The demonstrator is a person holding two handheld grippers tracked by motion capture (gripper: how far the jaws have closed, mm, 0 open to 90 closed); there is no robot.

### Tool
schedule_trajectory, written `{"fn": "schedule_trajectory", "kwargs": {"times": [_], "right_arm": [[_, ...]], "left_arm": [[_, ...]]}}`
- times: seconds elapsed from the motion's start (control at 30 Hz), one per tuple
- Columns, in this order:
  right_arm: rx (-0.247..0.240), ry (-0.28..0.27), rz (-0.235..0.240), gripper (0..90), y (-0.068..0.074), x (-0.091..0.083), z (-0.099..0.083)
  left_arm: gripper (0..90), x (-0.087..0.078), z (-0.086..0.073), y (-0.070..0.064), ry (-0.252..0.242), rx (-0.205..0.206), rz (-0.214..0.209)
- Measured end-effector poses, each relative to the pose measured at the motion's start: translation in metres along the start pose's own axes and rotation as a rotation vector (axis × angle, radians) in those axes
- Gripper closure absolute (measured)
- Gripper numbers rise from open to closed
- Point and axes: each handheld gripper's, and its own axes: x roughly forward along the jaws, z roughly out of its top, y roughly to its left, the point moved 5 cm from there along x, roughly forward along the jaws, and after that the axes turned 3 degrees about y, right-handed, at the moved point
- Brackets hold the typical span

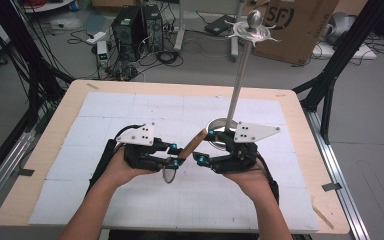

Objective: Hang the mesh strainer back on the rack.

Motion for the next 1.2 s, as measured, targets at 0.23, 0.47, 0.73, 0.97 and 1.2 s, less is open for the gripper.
{"fn": "schedule_trajectory", "kwargs": {"times": [0.23,0.47,0.73,0.97,1.2], "right_arm": [[-0.019,-0.011,0.030,45.4,0.005,0.004,0.001],[-0.041,-0.001,0.033,55.6,0.007,0.005,0.000],[-0.025,0.002,0.046,62.6,0.008,0.007,-0.001],[-0.005,-0.010,0.065,68.2,0.009,0.009,0.000],[0.014,-0.004,0.056,69.4,0.008,0.012,0.000]], "left_arm": [[68.8,0.003,-0.001,0.000,0.004,0.001,-0.006],[68.8,0.002,0.000,-0.001,-0.009,0.001,-0.015],[68.8,0.004,0.000,-0.004,-0.019,0.006,-0.035],[68.8,0.005,0.000,-0.005,-0.025,0.010,-0.042],[68.7,0.004,-0.001,-0.003,-0.019,0.001,-0.032]]}}
